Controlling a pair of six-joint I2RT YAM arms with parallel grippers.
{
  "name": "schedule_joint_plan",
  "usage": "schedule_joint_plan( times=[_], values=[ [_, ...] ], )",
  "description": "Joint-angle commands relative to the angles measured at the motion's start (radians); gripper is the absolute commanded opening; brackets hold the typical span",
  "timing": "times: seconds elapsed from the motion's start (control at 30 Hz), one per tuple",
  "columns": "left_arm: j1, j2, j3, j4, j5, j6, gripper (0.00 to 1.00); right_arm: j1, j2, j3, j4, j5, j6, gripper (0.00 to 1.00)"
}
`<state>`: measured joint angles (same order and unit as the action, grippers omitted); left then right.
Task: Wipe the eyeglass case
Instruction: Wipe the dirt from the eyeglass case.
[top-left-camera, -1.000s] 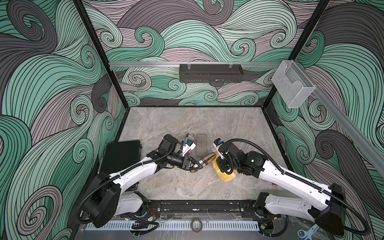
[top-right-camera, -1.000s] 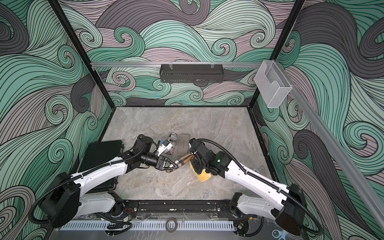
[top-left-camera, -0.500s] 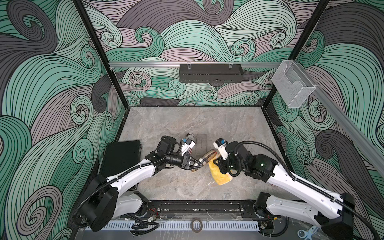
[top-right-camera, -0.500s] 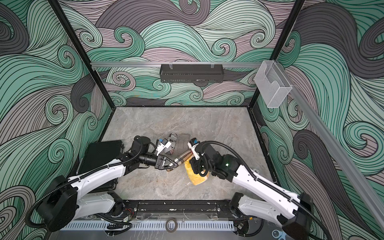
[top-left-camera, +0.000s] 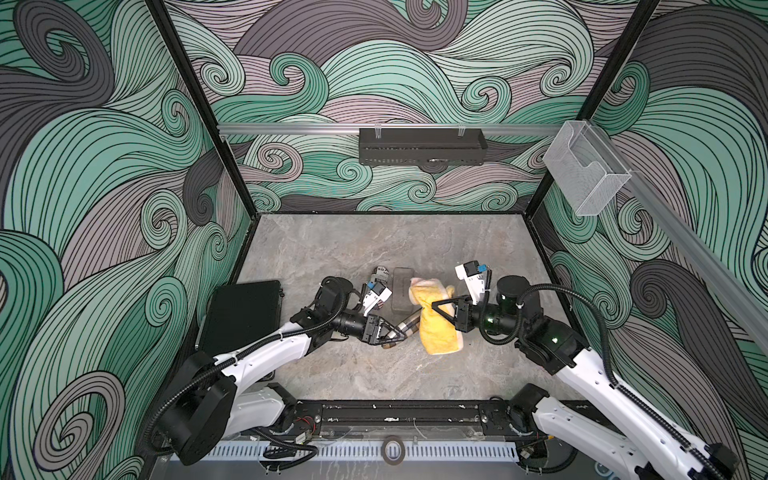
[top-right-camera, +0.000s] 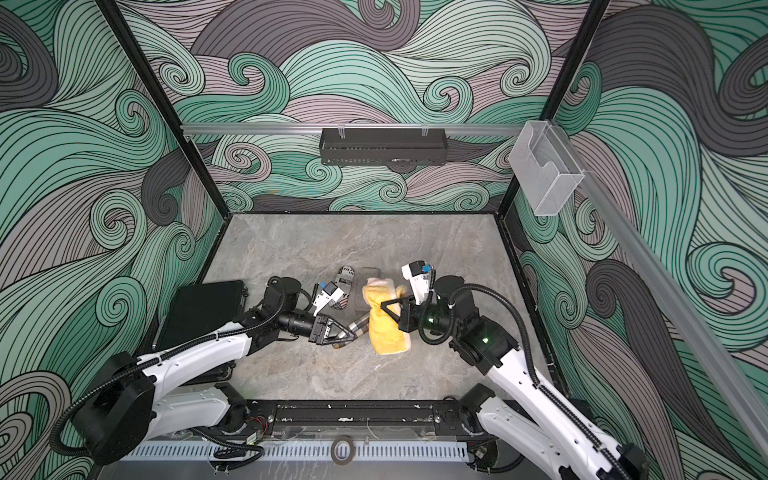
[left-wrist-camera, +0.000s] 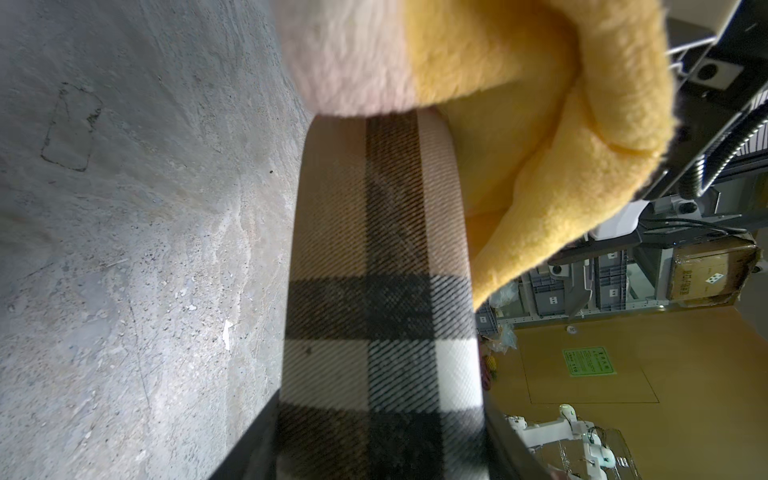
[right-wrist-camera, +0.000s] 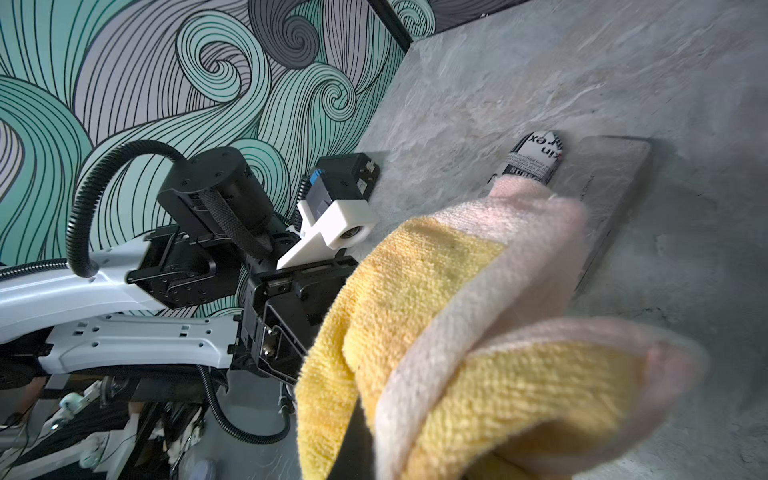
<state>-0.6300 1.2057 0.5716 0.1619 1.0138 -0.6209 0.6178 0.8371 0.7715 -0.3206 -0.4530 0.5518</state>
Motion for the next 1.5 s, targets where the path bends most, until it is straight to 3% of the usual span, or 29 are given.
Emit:
schedule_joint_plan(
  times=[0.0,0.17,0.23,0.53,0.6,0.8,0.97,1.17,1.37,1.47],
  values=[
    [-0.020,-0.026,0.011,0.055,0.028,0.006,0.49,-0.005,0.057,0.013,-0.020,-0.019,0.000,0.00],
    [-0.031,-0.035,0.010,0.046,0.014,0.016,0.49,-0.010,0.144,0.055,-0.234,0.260,-0.025,0.00],
    [-0.033,-0.035,0.010,0.041,0.009,0.019,0.49,-0.012,0.156,0.062,-0.253,0.288,-0.035,0.00],
    [-0.035,-0.025,0.016,0.032,0.005,0.029,0.49,-0.011,0.053,0.032,0.061,-0.109,0.004,0.00],
    [-0.036,-0.023,0.016,0.033,0.005,0.028,0.49,-0.010,0.051,0.023,0.094,-0.149,0.019,0.00],
    [-0.036,-0.027,0.017,0.029,0.003,0.030,0.49,-0.010,0.149,0.066,-0.156,0.054,-0.063,0.00],
    [-0.036,-0.031,0.017,0.019,0.000,0.034,0.49,-0.011,0.217,0.066,-0.247,0.236,-0.091,0.00],
    [-0.037,-0.036,0.019,0.009,-0.001,0.041,0.49,-0.014,0.143,0.085,-0.205,0.240,-0.087,0.00],
    [-0.036,-0.040,0.022,0.006,-0.002,0.044,0.49,-0.027,0.068,0.067,-0.063,-0.005,-0.043,0.00],
    [-0.037,-0.044,0.025,0.005,-0.001,0.044,0.49,-0.028,0.088,0.072,-0.124,0.053,-0.053,0.00]
  ],
)
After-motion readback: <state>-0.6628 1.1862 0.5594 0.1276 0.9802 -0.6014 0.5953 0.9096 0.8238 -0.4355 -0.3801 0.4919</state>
